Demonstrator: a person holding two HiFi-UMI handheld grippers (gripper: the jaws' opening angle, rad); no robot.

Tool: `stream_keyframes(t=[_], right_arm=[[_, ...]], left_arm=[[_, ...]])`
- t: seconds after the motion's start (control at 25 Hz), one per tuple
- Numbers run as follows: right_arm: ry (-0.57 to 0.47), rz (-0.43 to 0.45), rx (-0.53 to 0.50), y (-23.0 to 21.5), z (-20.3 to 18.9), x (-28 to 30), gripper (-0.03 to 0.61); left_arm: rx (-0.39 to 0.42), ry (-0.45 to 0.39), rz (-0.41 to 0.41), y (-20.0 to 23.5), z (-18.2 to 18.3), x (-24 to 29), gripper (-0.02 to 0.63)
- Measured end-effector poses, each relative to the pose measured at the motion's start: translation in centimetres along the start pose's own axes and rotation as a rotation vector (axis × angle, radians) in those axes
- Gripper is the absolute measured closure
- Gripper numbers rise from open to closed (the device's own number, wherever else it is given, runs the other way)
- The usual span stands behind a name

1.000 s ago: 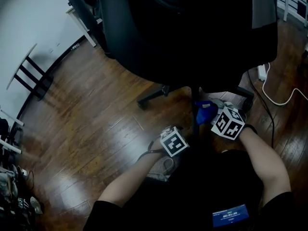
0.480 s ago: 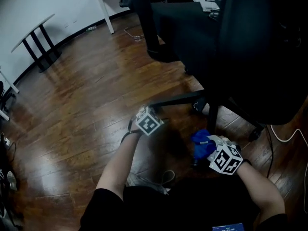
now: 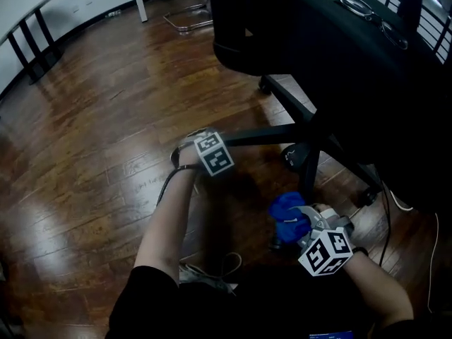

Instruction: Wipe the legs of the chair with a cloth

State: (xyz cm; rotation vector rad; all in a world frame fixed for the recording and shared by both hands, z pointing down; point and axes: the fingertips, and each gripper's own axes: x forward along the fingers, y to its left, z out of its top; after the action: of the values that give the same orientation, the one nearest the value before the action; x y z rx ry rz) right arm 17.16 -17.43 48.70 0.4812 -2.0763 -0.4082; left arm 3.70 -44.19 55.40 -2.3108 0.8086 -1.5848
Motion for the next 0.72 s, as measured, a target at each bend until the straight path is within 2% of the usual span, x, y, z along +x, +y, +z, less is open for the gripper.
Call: stream_keyframes(t=[0.12, 0.2, 0.32, 0.36, 0.44, 0.56, 0.72], right_arm=[[0.020, -0.023, -0.014, -1.2, -1.7, -0.2, 0.494], [-0.014, -0.008, 0.003, -1.8, -3.0, -1.0, 0.492], [-0.143, 0.041, 0.138, -2.4, -4.7, -2.9, 0.492], [-0.164, 0.043, 0.185, -2.6, -5.3, -3.4, 0.492], [-0.142, 0.033, 0.213, -2.7, -6.6, -4.1, 0.492], [-0.107, 0.053, 0.217, -1.1, -7.9, -5.6, 0.491], [-0.201, 0.121, 0.293, 3.7, -8.2, -8.4, 0.491]], left_arm=[[-0.002, -0.035, -0.046, -2.3, 0.2, -1.3, 0.503], [-0.015, -0.047, -0.073, -4.3, 0.5, -2.2, 0.515], [-0.046, -0.024, -0.106, -7.1, 0.9, -3.5, 0.523], [-0.054, -0.012, -0.118, -8.0, 1.0, -3.9, 0.525], [-0.066, 0.004, -0.140, -9.9, 1.1, -4.7, 0.531], [-0.094, 0.008, -0.152, -12.4, 1.1, -5.9, 0.531], [-0.110, 0.007, -0.159, -13.6, 0.5, -7.0, 0.531]])
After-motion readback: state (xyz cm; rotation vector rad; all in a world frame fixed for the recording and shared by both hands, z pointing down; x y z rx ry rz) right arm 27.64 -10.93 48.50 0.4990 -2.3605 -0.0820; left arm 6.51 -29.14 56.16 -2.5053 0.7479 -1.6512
